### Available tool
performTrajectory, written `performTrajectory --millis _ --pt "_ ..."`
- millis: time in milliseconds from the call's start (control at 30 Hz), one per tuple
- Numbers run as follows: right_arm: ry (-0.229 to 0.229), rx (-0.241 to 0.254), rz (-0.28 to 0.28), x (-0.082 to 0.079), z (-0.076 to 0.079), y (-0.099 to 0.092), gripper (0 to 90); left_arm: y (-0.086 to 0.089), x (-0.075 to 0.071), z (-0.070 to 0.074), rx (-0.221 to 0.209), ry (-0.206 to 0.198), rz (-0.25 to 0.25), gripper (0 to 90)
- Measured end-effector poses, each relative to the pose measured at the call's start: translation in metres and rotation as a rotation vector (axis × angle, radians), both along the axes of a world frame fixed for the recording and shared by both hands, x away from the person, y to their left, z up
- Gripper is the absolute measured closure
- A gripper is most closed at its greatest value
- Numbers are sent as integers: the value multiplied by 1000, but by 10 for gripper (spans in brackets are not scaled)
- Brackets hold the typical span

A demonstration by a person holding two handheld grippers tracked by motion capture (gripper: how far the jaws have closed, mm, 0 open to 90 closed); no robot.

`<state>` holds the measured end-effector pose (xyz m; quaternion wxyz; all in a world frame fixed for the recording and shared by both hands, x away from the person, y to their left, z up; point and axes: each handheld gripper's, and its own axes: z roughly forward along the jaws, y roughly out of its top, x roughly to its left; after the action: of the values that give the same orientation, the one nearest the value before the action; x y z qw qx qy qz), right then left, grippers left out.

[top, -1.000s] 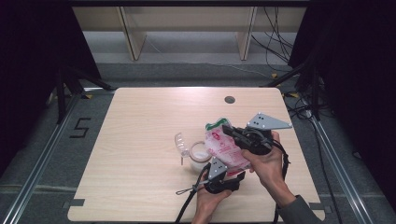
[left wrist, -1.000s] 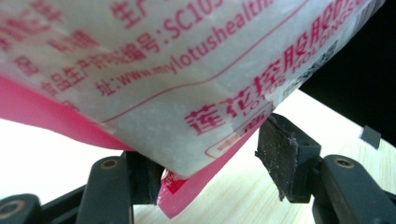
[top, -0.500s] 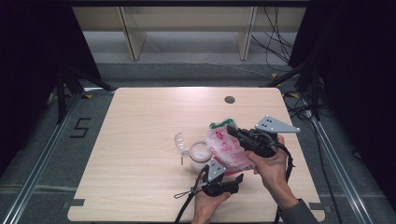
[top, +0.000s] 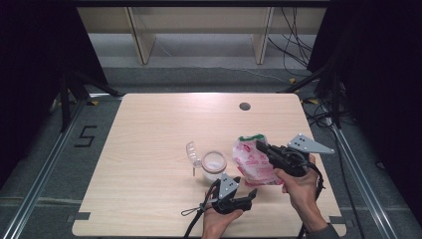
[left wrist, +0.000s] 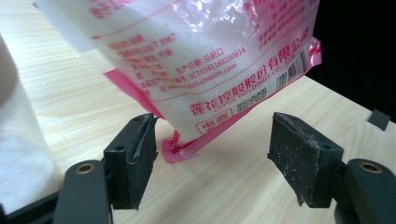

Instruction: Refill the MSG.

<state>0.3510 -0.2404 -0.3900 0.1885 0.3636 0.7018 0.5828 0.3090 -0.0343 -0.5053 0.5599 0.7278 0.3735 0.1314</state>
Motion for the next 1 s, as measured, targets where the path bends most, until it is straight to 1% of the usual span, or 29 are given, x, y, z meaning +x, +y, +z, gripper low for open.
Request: performTrajectory --millis 33,67,100,133,167,200,267,300,333,367,433,467,500,533,567,600,633,667,700,733,767,800,833,867,900,933,967,1000 --pt "8 31 -10 -3 -2 -3 900 0 0 0 0 0 0 313" --pt "8 31 -10 -3 -2 -3 900 2 -1 1 6 5 4 313" --pt "12 37 -16 -7 -5 -12 900 2 -2 2 -2 1 6 314" --pt "12 37 -16 -7 -5 -12 900 3 -3 3 -9 -6 0 314" --pt "14 60 -10 -11 -9 -19 900 5 -4 5 7 -9 2 314" --pt "15 85 -19 -13 -11 -21 900 7 -6 7 9 -17 -4 314" --pt "24 83 -22 -14 -12 -24 900 8 -7 8 13 -21 -8 314" --pt "22 77 -27 -13 -12 -28 900 10 -7 8 9 -33 -15 314" --pt "13 85 -32 -12 -15 -34 900 12 -7 10 27 -44 -18 315" --pt "28 100 -38 -13 -16 -36 900 13 -8 10 22 -47 -16 315" --pt "26 99 -34 -12 -17 -37 900 14 -9 12 22 -44 -11 315" --pt "28 89 -39 -14 -17 -40 900 15 -9 12 1 -39 -2 315" --pt "49 108 -52 -16 -17 -40 900 16 -10 13 9 -37 3 315" --pt "15 89 -50 -13 -19 -42 900 18 -8 13 31 -55 -14 315" --pt "36 102 -62 -15 -19 -43 900 18 -10 12 8 -39 -5 316" --pt "42 107 -61 -15 -20 -44 900 18 -10 12 8 -39 -5 316" --pt "23 90 -61 -14 -21 -47 900 20 -11 13 19 -44 -3 316" --pt "23 90 -61 -14 -21 -47 900 20 -11 13 19 -44 -3 316" --pt "29 100 -68 -14 -22 -48 900 21 -11 13 11 -45 -2 316" --pt "45 108 -73 -15 -22 -49 900 21 -11 13 3 -45 5 316" --pt "38 109 -80 -15 -23 -50 900 22 -11 13 14 -41 3 316" --pt "21 107 -79 -14 -26 -53 900 24 -11 14 16 -41 -4 316" --pt "21 107 -79 -14 -26 -53 900 24 -11 14 16 -41 -4 316" --pt "51 108 -94 -16 -26 -54 900 23 -10 13 1 -47 -6 316" --pt "36 83 -97 -14 -29 -59 900 24 -11 14 5 -43 -5 316" --pt "53 91 -110 -15 -30 -60 900 25 -12 15 13 -42 -5 316" --pt "53 91 -110 -15 -30 -60 900 25 -12 15 13 -42 -5 317" --pt "51 89 -119 -13 -33 -64 900 25 -12 15 15 -43 -3 317"
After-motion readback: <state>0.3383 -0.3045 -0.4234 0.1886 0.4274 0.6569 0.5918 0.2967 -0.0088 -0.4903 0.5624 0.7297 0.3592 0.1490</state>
